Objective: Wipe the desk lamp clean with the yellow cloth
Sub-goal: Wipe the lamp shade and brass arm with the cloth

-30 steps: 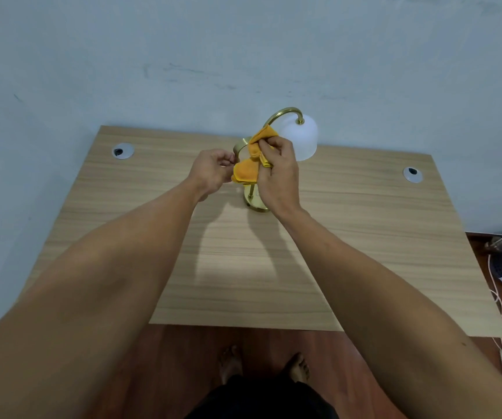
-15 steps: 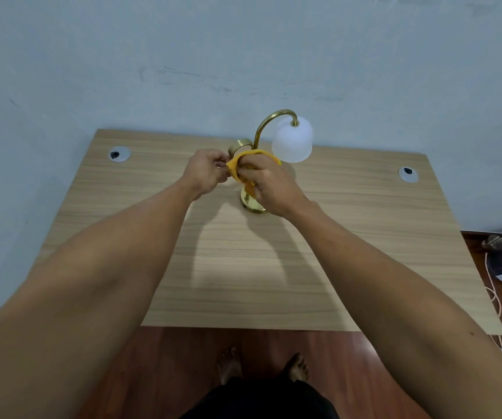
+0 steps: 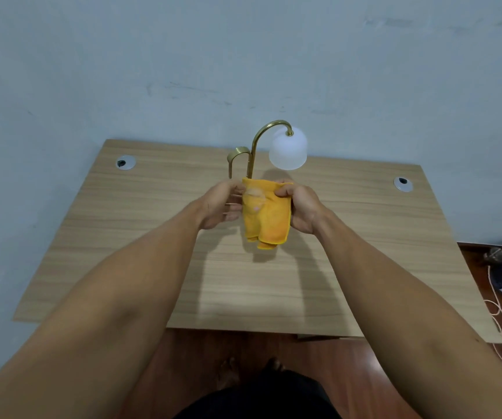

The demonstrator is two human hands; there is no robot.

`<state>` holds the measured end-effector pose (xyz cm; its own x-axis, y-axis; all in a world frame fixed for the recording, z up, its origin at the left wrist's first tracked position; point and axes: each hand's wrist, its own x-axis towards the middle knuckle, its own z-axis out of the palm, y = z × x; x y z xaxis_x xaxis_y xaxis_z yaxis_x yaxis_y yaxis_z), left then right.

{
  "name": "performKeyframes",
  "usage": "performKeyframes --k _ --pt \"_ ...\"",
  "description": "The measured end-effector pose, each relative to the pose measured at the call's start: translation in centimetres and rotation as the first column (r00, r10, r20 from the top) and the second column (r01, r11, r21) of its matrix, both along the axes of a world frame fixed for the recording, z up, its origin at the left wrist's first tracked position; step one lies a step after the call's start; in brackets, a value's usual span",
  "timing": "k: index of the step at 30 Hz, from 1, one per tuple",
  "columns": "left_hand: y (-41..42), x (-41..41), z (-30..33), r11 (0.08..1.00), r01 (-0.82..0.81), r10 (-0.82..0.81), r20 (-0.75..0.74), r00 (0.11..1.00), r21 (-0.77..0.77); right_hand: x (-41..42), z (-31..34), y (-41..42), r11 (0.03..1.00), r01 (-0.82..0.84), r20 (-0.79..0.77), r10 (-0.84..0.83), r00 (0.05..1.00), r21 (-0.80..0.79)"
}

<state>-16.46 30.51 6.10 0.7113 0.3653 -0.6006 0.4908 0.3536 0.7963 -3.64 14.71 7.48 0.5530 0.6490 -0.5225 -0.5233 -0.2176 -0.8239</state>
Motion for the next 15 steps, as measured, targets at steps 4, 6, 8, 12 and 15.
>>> performKeyframes --k 4,6,8,12,15 --pt "-1.2 0.5 -0.3 0.989 0.034 -0.028 0.038 0.999 -0.147 0.7 -0.2 -0.7 0.999 -0.027 -0.126 0.022 0.992 -0.033" --pt "-1.9 0.9 -0.6 0.992 -0.062 0.066 0.038 0.997 -0.111 1.2 -0.3 -1.2 0.998 -0.019 -0.12 0.011 0.993 -0.059" --pt "-2.7 1.3 -0.6 0.991 -0.121 0.124 0.039 0.992 -0.06 1.7 -0.4 -1.8 0.996 -0.021 -0.083 0.014 0.996 -0.081" --pt "-4.0 1.6 -1.1 0.993 -0.099 0.098 0.019 0.995 0.058 2.7 -1.4 -3.1 0.989 -0.087 -0.116 0.073 0.991 -0.12" --pt "-4.6 1.4 -1.9 0.988 -0.081 0.082 -0.002 0.997 0.134 3.4 -2.3 -3.8 0.958 -0.249 -0.087 0.238 0.967 -0.14"
